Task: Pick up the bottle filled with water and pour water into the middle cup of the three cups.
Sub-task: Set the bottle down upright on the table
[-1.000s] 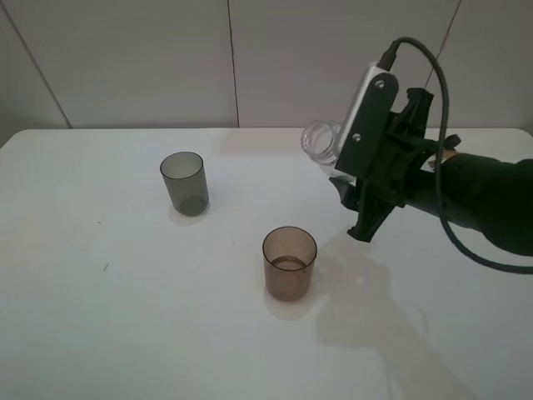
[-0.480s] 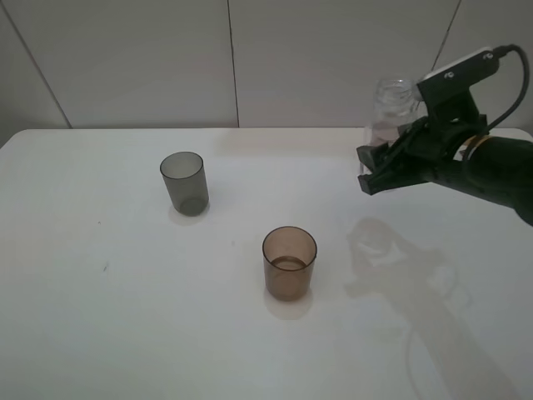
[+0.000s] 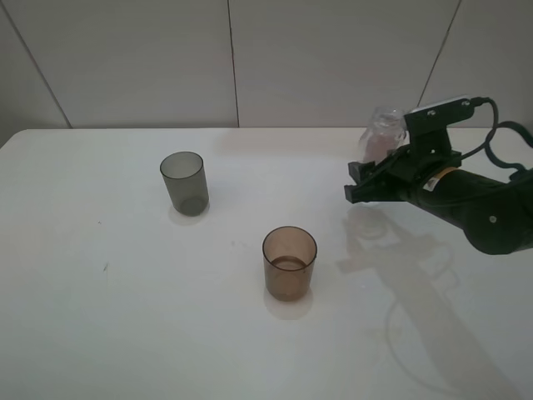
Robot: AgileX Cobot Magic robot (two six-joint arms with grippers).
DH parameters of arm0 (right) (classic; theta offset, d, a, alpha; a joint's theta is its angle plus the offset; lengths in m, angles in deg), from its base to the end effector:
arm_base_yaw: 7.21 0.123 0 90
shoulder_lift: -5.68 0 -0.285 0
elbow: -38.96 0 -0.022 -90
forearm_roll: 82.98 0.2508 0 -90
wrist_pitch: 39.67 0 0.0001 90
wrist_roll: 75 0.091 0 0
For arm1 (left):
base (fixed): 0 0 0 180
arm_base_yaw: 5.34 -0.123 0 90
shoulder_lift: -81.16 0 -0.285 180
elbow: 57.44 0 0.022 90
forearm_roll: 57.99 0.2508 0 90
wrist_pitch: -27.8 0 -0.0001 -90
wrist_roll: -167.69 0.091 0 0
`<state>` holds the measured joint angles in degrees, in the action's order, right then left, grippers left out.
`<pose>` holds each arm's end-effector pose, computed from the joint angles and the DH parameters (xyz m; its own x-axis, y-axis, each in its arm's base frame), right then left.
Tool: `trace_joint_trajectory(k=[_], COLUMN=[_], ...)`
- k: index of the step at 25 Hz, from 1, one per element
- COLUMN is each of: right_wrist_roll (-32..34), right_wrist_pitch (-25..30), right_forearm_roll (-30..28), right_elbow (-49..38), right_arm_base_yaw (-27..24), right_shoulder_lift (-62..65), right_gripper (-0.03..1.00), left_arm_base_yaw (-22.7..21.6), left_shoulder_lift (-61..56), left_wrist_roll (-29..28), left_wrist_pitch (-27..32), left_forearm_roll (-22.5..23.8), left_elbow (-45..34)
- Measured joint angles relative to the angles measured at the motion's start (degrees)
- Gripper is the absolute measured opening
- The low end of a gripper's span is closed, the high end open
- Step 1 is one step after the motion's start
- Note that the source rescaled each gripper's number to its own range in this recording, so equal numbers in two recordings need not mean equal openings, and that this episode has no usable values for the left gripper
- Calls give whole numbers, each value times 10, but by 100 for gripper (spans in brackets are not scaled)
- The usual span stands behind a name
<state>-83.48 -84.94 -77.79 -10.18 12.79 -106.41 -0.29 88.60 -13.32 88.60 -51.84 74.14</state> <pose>0.2747 0.0938 0.1167 -0.3875 -0.2303 -0.8926 -0.3208 0.9415 -0.1037 -0.0056 0.0090 0.2783 -0.4443 0.0741 -0.8928 0.0198 0.9971 0.0729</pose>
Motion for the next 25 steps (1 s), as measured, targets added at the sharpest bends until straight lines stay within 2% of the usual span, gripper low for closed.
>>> trace_joint_trajectory(k=[5, 21, 22, 23, 25], right_wrist_roll=[0, 2, 2, 2, 2], right_wrist_pitch=[-40, -51, -51, -51, -55], right_forearm_roll=[3, -18, -19, -19, -19], right_elbow=[1, -5, -5, -5, -5], right_arm_base_yaw=[0, 0, 0, 0, 0], right_shoulder_lift=[-48, -80, -80, -80, -80], right_gripper=[0, 0, 2, 8, 42], left_arm_base_yaw=[0, 0, 0, 0, 0], left_shoulder_lift=[0, 0, 0, 0, 0], left_wrist_roll=[0, 0, 0, 0, 0], left_wrist_pitch=[0, 0, 0, 0, 0], left_forearm_roll=[0, 0, 0, 0, 0], left_elbow=[0, 0, 0, 0, 0])
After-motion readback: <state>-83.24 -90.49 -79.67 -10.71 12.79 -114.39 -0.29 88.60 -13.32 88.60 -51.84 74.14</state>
